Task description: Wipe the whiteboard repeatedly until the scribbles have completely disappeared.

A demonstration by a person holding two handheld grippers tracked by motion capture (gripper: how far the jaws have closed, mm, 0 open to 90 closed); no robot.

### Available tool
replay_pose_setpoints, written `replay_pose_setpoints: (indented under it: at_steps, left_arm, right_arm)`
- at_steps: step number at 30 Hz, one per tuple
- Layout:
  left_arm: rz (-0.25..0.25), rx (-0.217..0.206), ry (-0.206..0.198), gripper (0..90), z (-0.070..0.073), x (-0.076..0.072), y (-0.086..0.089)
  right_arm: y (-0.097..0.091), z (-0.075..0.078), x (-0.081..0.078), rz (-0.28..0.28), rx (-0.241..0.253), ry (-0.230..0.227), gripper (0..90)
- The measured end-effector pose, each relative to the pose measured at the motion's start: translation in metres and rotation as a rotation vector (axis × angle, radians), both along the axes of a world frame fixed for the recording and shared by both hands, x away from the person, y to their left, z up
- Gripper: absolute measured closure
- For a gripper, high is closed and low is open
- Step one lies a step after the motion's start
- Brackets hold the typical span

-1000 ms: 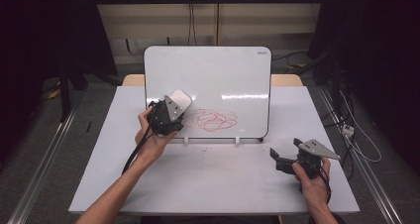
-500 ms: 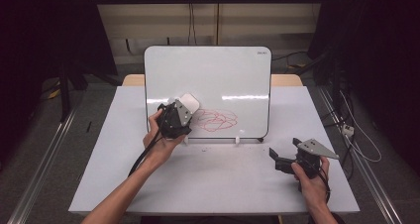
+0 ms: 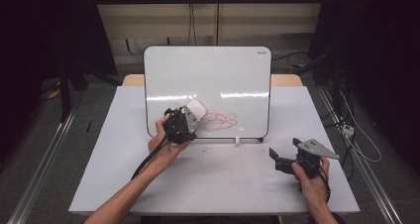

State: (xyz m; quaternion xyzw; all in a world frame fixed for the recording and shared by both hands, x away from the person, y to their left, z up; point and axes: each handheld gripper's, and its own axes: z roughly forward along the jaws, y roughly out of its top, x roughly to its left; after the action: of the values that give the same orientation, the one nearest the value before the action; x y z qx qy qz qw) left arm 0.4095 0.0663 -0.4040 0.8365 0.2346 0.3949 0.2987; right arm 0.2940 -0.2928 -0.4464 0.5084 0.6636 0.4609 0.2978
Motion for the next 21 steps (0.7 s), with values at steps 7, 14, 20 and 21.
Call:
replay_pose_setpoints:
  at_steps: [7,14,20,21]
  left_arm:
    - [-0.002,-0.017,0.020,31.0,0.003,0.003,0.005]
    - [0.009,-0.025,0.025,31.1,0.005,0.004,0.013]
    - [0.040,-0.040,0.028,31.0,0.006,0.007,0.032]
    - [0.045,-0.046,0.032,31.1,0.006,0.007,0.035]
  right_arm:
    - [-0.001,0.000,-0.001,-0.002,0.001,0.004,5.1]
    - [-0.002,0.000,-0.001,-0.003,0.001,0.001,5.1]
    - [-0.003,0.000,-0.002,-0.004,0.004,0.001,5.1]
    - [-0.003,0.000,-0.002,-0.004,0.004,0.003,5.1]
